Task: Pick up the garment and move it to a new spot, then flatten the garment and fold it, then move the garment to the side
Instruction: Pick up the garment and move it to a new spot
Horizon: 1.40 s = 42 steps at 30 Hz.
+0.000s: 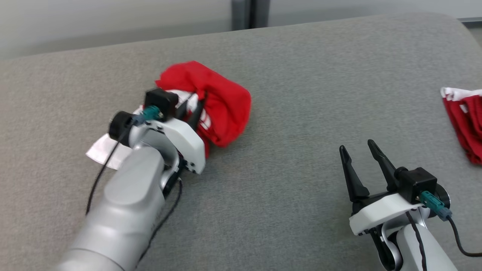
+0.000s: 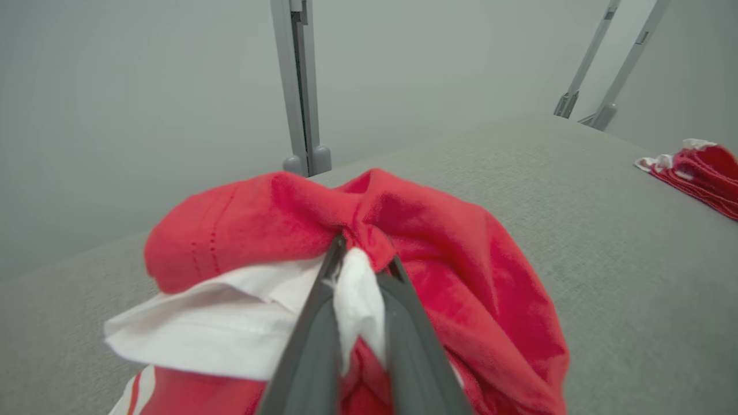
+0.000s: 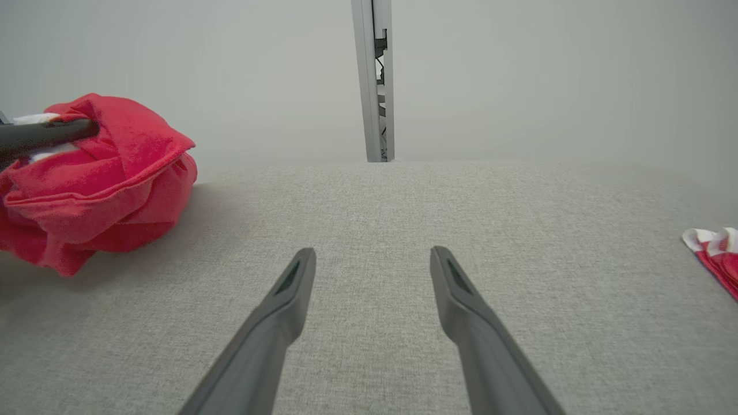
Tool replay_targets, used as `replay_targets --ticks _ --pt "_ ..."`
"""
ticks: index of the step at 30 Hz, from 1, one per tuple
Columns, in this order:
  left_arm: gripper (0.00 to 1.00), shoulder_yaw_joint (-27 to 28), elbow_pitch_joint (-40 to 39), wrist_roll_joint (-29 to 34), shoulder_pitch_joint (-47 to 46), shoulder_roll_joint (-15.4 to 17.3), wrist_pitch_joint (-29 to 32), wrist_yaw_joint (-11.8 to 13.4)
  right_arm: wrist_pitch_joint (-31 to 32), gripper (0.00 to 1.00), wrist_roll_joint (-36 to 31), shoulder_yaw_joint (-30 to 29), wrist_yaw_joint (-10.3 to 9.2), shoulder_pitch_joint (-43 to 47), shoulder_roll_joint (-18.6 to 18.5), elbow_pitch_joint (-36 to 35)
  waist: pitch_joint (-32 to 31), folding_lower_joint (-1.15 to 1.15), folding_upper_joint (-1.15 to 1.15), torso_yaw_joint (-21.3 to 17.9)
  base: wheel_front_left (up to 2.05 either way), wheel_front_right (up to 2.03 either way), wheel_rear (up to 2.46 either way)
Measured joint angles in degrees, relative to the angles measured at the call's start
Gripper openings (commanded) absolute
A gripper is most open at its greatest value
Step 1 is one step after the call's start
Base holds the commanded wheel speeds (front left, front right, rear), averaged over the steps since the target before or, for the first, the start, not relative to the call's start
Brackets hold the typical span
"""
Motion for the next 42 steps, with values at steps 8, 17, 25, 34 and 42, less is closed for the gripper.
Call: replay_targets --ticks 8,17,25,34,42 --pt "0.00 -12.69 -6.73 -8.24 4.98 -0.23 -0.67 0.51 0.00 1.00 0.93 -0.65 -0.01 1.85 -0.01 0.07 -2.19 0.00 0.00 -4.20 0.00 0.00 0.00" --pt "1.00 -13.17 -4.38 -8.23 6.60 -0.16 -2.70 6.59 0.00 1.00 1.27 -1.08 -0.01 2.14 -0.01 -0.19 -3.54 0.00 0.00 -4.39 0.00 0.00 0.00" --pt "1.00 -2.71 -12.59 -4.25 15.64 3.13 -2.79 10.63 0.00 1.00 1.56 -1.23 -0.01 3.05 0.01 -0.37 -4.96 0.00 0.00 -1.23 0.00 0.00 0.00" --pt "1.00 10.58 -24.18 4.41 31.02 5.11 -2.79 12.57 0.00 1.00 1.49 -0.74 -0.01 4.25 0.04 0.00 -7.73 0.00 0.00 3.20 0.00 0.00 0.00" --pt "1.00 20.20 -29.89 9.45 42.69 3.88 -2.79 12.04 0.00 1.00 2.32 1.40 -0.01 6.20 0.01 1.29 -11.46 0.00 0.00 5.08 0.00 0.00 0.00"
